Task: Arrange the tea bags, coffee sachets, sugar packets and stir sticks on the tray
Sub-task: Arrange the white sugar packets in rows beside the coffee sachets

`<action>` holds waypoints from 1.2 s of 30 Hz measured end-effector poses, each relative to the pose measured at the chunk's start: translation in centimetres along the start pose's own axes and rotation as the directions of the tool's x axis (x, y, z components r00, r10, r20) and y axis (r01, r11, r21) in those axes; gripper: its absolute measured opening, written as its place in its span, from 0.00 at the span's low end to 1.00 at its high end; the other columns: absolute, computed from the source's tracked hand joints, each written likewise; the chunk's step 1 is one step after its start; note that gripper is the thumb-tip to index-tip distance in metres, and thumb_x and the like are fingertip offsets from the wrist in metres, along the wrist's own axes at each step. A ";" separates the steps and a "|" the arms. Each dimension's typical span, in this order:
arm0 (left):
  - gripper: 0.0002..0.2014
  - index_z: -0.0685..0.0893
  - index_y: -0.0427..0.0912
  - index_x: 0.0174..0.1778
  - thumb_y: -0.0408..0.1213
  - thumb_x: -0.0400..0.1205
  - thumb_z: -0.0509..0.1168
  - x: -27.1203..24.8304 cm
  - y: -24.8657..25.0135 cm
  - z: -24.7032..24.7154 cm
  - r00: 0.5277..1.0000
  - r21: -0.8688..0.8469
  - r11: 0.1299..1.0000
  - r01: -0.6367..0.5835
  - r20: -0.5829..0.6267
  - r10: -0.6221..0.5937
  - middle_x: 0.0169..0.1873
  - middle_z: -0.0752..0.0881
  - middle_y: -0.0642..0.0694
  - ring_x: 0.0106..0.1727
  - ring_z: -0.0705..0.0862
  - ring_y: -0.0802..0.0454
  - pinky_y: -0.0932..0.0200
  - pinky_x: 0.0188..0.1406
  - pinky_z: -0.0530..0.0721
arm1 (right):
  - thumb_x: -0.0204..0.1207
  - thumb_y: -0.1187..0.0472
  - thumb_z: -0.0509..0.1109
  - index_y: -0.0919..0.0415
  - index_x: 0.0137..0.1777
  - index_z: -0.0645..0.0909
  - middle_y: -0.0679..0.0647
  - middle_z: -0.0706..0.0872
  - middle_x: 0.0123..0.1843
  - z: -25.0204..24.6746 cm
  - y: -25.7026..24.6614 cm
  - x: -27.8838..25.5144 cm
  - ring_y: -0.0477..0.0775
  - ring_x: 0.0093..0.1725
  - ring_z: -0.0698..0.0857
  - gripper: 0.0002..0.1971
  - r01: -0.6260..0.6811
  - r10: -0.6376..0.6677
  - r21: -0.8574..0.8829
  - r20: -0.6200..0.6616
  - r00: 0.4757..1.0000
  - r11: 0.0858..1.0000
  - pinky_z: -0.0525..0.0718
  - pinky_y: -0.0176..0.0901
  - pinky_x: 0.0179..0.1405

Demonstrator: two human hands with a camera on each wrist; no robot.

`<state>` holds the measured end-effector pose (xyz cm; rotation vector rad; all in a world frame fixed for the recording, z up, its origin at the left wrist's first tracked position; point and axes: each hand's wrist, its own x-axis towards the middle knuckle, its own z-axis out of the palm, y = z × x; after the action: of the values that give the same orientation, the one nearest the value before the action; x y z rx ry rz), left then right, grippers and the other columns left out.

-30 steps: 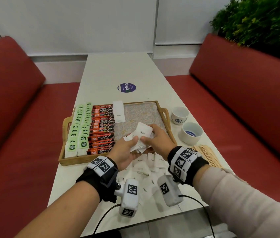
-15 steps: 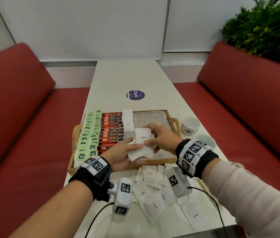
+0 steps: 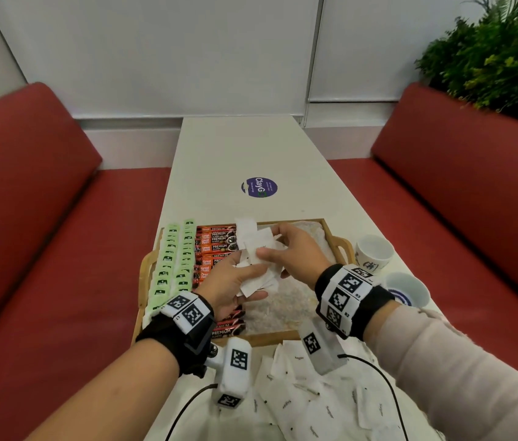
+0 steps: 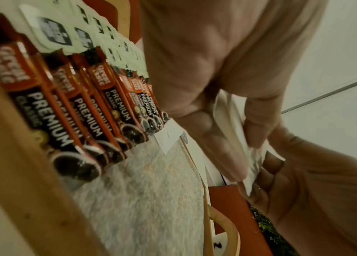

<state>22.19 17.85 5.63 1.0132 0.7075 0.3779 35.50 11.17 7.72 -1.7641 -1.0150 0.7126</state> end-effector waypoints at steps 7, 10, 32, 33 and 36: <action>0.15 0.81 0.45 0.57 0.26 0.77 0.69 2.2 1.0 -1.9 1.000 0.006 1.000 0.002 0.000 -0.002 0.50 0.88 0.44 0.48 0.88 0.46 0.58 0.29 0.88 | 0.74 0.62 0.74 0.68 0.48 0.81 0.60 0.86 0.43 1.5 0.1 3.3 0.58 0.40 0.86 0.09 -0.054 0.057 0.041 -0.067 0.996 0.998 0.87 0.47 0.32; 0.16 0.81 0.44 0.57 0.25 0.76 0.70 2.9 1.1 -2.7 1.000 -0.008 1.000 -0.004 -0.028 0.004 0.50 0.88 0.43 0.47 0.88 0.45 0.58 0.27 0.87 | 0.75 0.62 0.73 0.64 0.44 0.80 0.60 0.86 0.40 2.0 0.3 4.4 0.59 0.41 0.86 0.06 -0.069 0.078 0.095 -0.099 0.992 0.993 0.89 0.53 0.38; 0.12 0.80 0.42 0.55 0.25 0.78 0.68 5.3 3.0 -7.1 0.951 -0.092 0.986 -0.137 -0.292 0.104 0.52 0.87 0.41 0.49 0.87 0.41 0.59 0.26 0.89 | 0.77 0.69 0.69 0.62 0.44 0.83 0.56 0.84 0.41 3.9 5.3 9.0 0.55 0.40 0.81 0.03 -0.326 0.303 -0.225 -0.131 0.944 0.918 0.80 0.46 0.42; 0.13 0.80 0.42 0.57 0.25 0.78 0.68 5.3 3.0 -7.1 0.950 -0.088 0.987 -0.138 -0.295 0.106 0.53 0.87 0.40 0.50 0.87 0.41 0.59 0.26 0.89 | 0.76 0.69 0.69 0.62 0.44 0.83 0.56 0.84 0.41 4.1 5.4 9.0 0.56 0.41 0.82 0.04 -0.339 0.319 -0.247 -0.117 0.940 0.908 0.82 0.46 0.42; 0.14 0.80 0.41 0.58 0.25 0.78 0.69 5.4 3.0 -7.2 0.949 -0.089 0.986 -0.141 -0.296 0.109 0.54 0.86 0.40 0.50 0.87 0.40 0.59 0.26 0.88 | 0.74 0.70 0.70 0.59 0.37 0.80 0.56 0.84 0.41 4.3 5.6 9.3 0.56 0.42 0.83 0.07 -0.357 0.343 -0.284 -0.101 0.934 0.890 0.85 0.47 0.43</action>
<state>21.23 27.11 3.83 0.9096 0.8783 0.6791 38.31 20.02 0.60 -2.2562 -0.8081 0.7623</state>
